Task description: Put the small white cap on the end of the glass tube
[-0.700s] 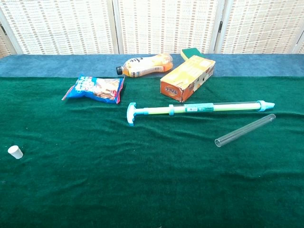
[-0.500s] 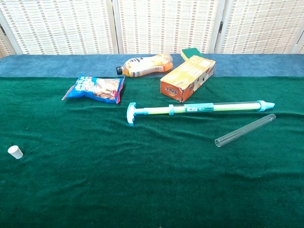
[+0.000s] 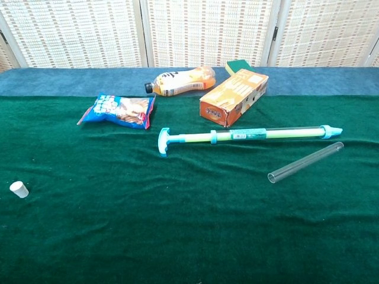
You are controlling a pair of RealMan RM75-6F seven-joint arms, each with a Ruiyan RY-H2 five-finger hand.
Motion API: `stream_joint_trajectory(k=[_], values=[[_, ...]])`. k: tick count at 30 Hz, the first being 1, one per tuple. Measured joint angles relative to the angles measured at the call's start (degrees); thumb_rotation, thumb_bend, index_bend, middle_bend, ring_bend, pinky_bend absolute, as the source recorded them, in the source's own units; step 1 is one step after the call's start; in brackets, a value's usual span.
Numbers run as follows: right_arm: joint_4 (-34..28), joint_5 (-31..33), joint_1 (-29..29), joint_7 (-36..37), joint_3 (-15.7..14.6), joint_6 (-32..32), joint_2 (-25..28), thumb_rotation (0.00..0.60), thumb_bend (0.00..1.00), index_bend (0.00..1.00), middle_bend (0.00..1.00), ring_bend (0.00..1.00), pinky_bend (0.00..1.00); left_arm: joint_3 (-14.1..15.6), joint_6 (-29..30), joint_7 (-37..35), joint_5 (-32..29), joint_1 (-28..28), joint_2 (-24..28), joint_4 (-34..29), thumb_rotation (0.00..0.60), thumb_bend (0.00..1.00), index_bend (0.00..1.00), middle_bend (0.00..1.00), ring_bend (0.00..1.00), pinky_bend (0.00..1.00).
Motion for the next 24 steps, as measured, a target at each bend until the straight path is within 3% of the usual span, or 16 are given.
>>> stream_joint_trajectory(k=[2, 8, 12, 15, 20, 24], values=[[0.0, -0.5, 0.9, -1.1, 0.1, -0.7, -0.2, 0.600, 0.52, 0.01, 0.24, 0.21, 0.14, 0.0, 0.1, 0.1, 0.1, 0.0, 0.0, -0.2, 0.600, 0.26, 0.17, 0.25, 0.17, 0.07], [-0.1, -1.2, 4.4, -6.3, 0.6, -5.1, -1.7, 0.600, 0.35, 0.08, 0.48, 0.50, 0.60, -0.1, 0.1, 0.5, 0.1, 0.0, 0.2, -0.8, 0.600, 0.26, 0.17, 0.25, 0.17, 0.07], [-0.1, -1.0, 7.8, -9.7, 1.3, -9.7, -3.1, 0.600, 0.33, 0.14, 0.68, 0.78, 0.84, -0.2, -0.2, 0.7, -0.2, -0.1, 0.2, -0.8, 0.600, 0.26, 0.17, 0.25, 0.17, 0.07], [0.1, -0.3, 10.6, -11.7, 1.8, -13.8, -4.3, 0.600, 0.33, 0.21, 0.80, 0.89, 0.97, -0.1, -0.5, 0.8, -0.4, -0.1, 0.1, -0.8, 0.600, 0.26, 0.17, 0.25, 0.17, 0.07], [1.6, 1.9, 15.5, -15.6, 2.7, -21.0, -7.5, 0.600, 0.32, 0.30, 0.90, 0.99, 1.00, 0.1, -1.1, 0.7, -1.1, -0.1, 0.1, -0.7, 0.600, 0.26, 0.17, 0.25, 0.17, 0.07], [3.6, 3.6, 18.8, -18.0, 2.8, -25.8, -9.9, 0.600, 0.32, 0.35, 0.95, 1.00, 1.00, 0.1, -1.4, 0.6, -1.5, 0.0, 0.2, -0.6, 0.600, 0.26, 0.17, 0.25, 0.17, 0.07]])
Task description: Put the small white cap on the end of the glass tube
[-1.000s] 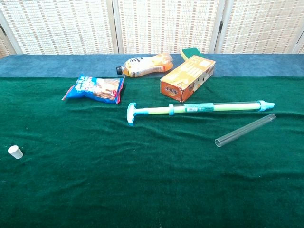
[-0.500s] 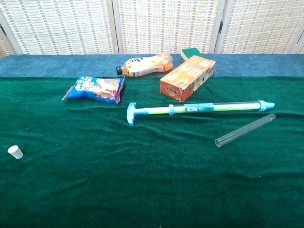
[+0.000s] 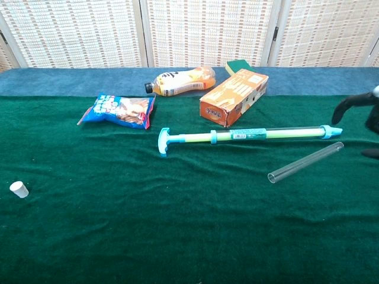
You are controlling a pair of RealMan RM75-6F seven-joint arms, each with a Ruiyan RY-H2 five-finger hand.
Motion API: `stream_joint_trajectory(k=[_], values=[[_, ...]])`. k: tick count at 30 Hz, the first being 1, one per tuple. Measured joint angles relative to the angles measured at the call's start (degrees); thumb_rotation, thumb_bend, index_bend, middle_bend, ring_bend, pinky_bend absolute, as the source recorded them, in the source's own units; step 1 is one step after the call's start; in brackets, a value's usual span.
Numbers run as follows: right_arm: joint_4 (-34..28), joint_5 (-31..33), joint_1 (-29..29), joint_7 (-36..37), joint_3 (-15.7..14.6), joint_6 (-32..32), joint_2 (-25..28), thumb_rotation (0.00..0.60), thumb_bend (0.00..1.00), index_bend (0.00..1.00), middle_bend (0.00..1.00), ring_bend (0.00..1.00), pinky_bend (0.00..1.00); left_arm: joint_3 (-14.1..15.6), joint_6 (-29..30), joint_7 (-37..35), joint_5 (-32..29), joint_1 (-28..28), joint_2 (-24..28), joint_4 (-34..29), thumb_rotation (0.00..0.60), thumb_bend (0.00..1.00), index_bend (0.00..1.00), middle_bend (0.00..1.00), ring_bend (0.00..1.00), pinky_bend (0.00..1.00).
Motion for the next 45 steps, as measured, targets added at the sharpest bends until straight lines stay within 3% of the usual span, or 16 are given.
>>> stream_joint_trajectory(k=[8, 27, 45], values=[[5.8, 3.6, 4.5, -2.5, 0.0, -5.7, -4.8, 0.600, 0.32, 0.38, 0.97, 1.00, 1.00, 0.1, -0.9, -0.1, -0.5, -0.2, -0.2, 0.2, 0.600, 0.26, 0.16, 0.25, 0.17, 0.07], [14.2, 8.6, 9.6, -5.5, -0.1, -10.0, -11.2, 0.600, 0.32, 0.41, 0.98, 1.00, 1.00, 0.3, -1.7, -1.1, -0.8, -0.5, -1.0, 1.4, 0.600, 0.26, 0.16, 0.25, 0.17, 0.07], [16.1, 11.1, 11.7, -8.0, -1.1, -11.1, -13.9, 0.600, 0.46, 0.45, 0.98, 1.00, 1.00, 0.4, -1.7, -2.5, -1.0, -0.2, -1.5, 2.9, 0.600, 0.26, 0.16, 0.25, 0.17, 0.07]])
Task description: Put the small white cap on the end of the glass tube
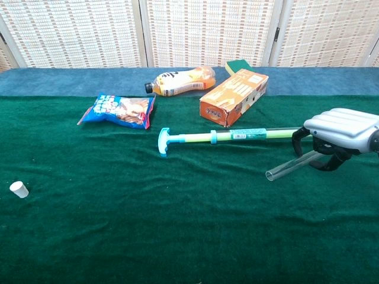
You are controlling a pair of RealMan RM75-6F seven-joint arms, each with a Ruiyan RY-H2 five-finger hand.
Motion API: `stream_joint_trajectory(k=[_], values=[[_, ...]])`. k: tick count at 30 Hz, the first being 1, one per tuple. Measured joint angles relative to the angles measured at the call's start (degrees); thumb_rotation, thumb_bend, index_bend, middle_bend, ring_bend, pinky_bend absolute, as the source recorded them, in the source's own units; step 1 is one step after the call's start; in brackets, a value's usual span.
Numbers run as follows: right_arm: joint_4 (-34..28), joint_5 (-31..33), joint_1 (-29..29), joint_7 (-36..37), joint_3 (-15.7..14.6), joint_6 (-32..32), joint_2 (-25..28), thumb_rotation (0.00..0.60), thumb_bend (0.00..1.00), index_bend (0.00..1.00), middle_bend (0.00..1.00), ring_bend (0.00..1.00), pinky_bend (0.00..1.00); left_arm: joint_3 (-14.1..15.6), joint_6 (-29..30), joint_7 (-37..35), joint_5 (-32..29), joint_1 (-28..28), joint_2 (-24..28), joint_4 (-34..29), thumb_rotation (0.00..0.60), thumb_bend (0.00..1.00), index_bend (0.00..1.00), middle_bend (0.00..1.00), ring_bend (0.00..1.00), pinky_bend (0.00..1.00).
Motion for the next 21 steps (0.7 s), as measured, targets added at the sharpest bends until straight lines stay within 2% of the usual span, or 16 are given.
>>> stream_joint_trajectory(k=[7, 17, 21], values=[[0.3, 0.6, 0.2, -0.6, -0.5, 0.2, -0.5, 0.600, 0.46, 0.49, 0.98, 1.00, 1.00, 0.0, 0.0, -0.4, -0.1, 0.1, -0.1, 0.4, 0.600, 0.26, 0.16, 0.25, 0.17, 0.07], [0.7, 1.6, 0.2, -1.4, -0.7, 1.3, -1.5, 0.600, 0.46, 0.64, 0.99, 1.00, 1.00, 0.0, -0.1, -0.9, -0.1, 0.2, -0.2, 0.9, 0.600, 0.26, 0.16, 0.25, 0.17, 0.07], [0.7, 1.9, 0.1, -1.7, -0.7, 1.7, -1.7, 0.600, 0.50, 0.72, 1.00, 1.00, 1.00, 0.0, 0.0, -1.3, 0.1, 0.1, -0.2, 1.2, 0.600, 0.26, 0.16, 0.25, 0.18, 0.07]])
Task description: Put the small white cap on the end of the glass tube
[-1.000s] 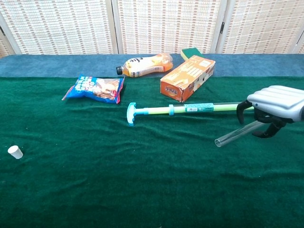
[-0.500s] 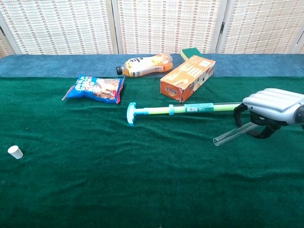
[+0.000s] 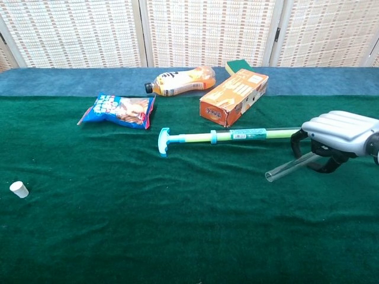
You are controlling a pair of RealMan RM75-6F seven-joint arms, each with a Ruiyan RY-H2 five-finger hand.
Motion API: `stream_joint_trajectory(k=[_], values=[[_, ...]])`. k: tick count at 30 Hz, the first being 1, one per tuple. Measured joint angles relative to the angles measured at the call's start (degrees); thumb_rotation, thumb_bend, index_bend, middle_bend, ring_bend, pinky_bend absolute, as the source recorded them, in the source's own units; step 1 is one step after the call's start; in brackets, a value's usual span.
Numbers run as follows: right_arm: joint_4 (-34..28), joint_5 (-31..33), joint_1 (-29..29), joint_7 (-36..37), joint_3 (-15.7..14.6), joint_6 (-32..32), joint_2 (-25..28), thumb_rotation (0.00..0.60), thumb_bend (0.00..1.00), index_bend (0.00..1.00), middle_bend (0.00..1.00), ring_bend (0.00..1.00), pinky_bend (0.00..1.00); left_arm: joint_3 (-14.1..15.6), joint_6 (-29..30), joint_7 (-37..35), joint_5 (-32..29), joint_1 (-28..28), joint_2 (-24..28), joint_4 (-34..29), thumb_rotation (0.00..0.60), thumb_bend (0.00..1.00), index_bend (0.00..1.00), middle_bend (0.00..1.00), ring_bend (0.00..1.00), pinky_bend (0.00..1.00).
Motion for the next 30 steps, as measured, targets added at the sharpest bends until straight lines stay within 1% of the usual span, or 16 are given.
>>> stream_joint_trajectory(k=[4, 8, 11, 15, 17, 19, 22, 23, 26, 30], values=[[-0.5, 0.0, -0.2, 0.3, 0.1, 0.8, 0.1, 0.600, 0.54, 0.81, 1.00, 1.00, 1.00, -0.1, -0.3, -0.5, 0.4, -0.5, 0.2, 0.3, 0.600, 0.26, 0.17, 0.25, 0.20, 0.07], [-2.2, -0.2, -0.7, 1.5, 0.4, 2.3, 1.2, 0.600, 0.59, 0.86, 1.00, 1.00, 1.00, -0.4, -0.9, -1.1, 1.2, -1.4, 0.3, 1.0, 0.600, 0.26, 0.19, 0.26, 0.23, 0.09], [-4.2, -0.5, -1.2, 1.9, 0.7, 4.0, 2.6, 0.600, 0.61, 0.89, 1.00, 1.00, 1.00, -0.9, -1.6, -1.7, 1.6, -2.4, 0.4, 1.6, 0.600, 0.26, 0.22, 0.30, 0.27, 0.15], [-8.3, -1.1, -2.1, 2.4, 1.3, 7.1, 5.3, 0.600, 0.61, 0.91, 1.00, 1.00, 1.00, -1.5, -3.3, -2.8, 2.3, -4.2, 0.2, 3.3, 0.600, 0.26, 0.31, 0.39, 0.35, 0.24], [-11.1, -1.4, -2.8, 2.7, 1.8, 8.9, 7.2, 0.600, 0.61, 0.91, 1.00, 1.00, 1.00, -1.6, -4.7, -3.4, 2.7, -5.3, 0.2, 4.4, 0.600, 0.26, 0.34, 0.46, 0.39, 0.31], [-13.6, -1.8, -3.4, 2.9, 2.1, 10.6, 9.4, 0.600, 0.61, 0.91, 1.00, 1.00, 1.00, -1.6, -6.3, -4.4, 3.2, -6.6, 0.1, 5.0, 0.600, 0.26, 0.39, 0.54, 0.46, 0.40], [-17.8, -2.4, -4.7, 2.7, 2.6, 13.3, 13.6, 0.600, 0.61, 0.91, 1.00, 1.00, 1.00, -1.5, -8.6, -6.2, 4.8, -9.0, -0.4, 6.9, 0.600, 0.27, 0.44, 0.70, 0.59, 0.57], [-19.4, -2.5, -5.3, 2.4, 2.7, 14.4, 15.2, 0.600, 0.61, 0.91, 1.00, 1.00, 1.00, -1.5, -9.3, -6.5, 5.5, -9.9, -0.9, 7.7, 0.600, 0.27, 0.45, 0.75, 0.63, 0.61], [-23.0, -2.7, -6.7, 1.5, 2.9, 16.5, 18.8, 0.600, 0.61, 0.91, 1.00, 1.00, 1.00, -1.3, -11.2, -6.8, 6.4, -11.7, -2.0, 9.2, 0.600, 0.28, 0.46, 0.82, 0.70, 0.69], [-26.3, -2.5, -8.7, 0.9, 2.8, 18.4, 21.9, 0.600, 0.61, 0.92, 1.00, 1.00, 1.00, -0.6, -13.5, -6.2, 7.5, -13.8, -3.9, 10.5, 0.600, 0.28, 0.46, 0.88, 0.75, 0.73]])
